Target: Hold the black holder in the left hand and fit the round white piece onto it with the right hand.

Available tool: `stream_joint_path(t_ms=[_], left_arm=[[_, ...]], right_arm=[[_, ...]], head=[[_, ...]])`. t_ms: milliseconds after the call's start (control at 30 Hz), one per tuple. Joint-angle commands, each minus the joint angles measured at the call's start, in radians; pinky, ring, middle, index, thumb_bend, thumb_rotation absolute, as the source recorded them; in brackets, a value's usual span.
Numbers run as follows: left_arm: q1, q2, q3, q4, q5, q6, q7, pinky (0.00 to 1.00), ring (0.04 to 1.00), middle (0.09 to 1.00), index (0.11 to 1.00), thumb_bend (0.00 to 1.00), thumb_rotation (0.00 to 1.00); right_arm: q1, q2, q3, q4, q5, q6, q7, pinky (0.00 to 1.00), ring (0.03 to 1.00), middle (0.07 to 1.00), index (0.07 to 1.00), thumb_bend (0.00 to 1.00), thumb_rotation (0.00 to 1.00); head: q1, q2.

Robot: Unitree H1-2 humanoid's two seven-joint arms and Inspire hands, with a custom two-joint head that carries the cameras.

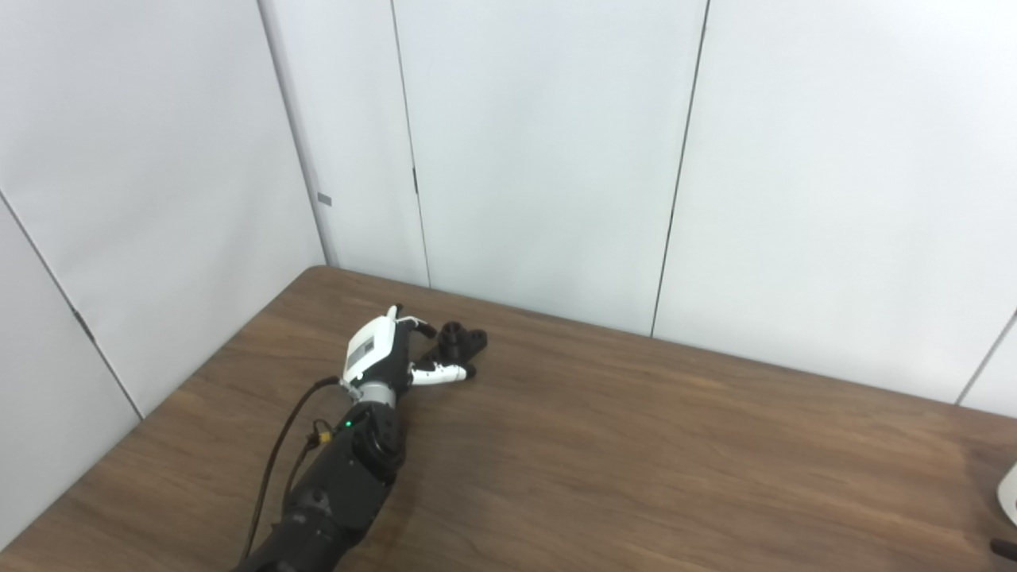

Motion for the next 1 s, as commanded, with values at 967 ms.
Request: stream_joint_path(t_ms=[967], left_arm=[[0.024, -0.033, -0.067, 0.112, -0.068, -0.208, -0.009, 1.0, 1.0, 0.932, 0.483, 0.52, 0.06]], right_arm=[[-0.006, -0.023, -0.004, -0.038, -0.042, 0.008, -0.007, 0.54, 0.723, 0.875, 0.823, 0.7, 0.15]], head=[[-0.024, 0.016]])
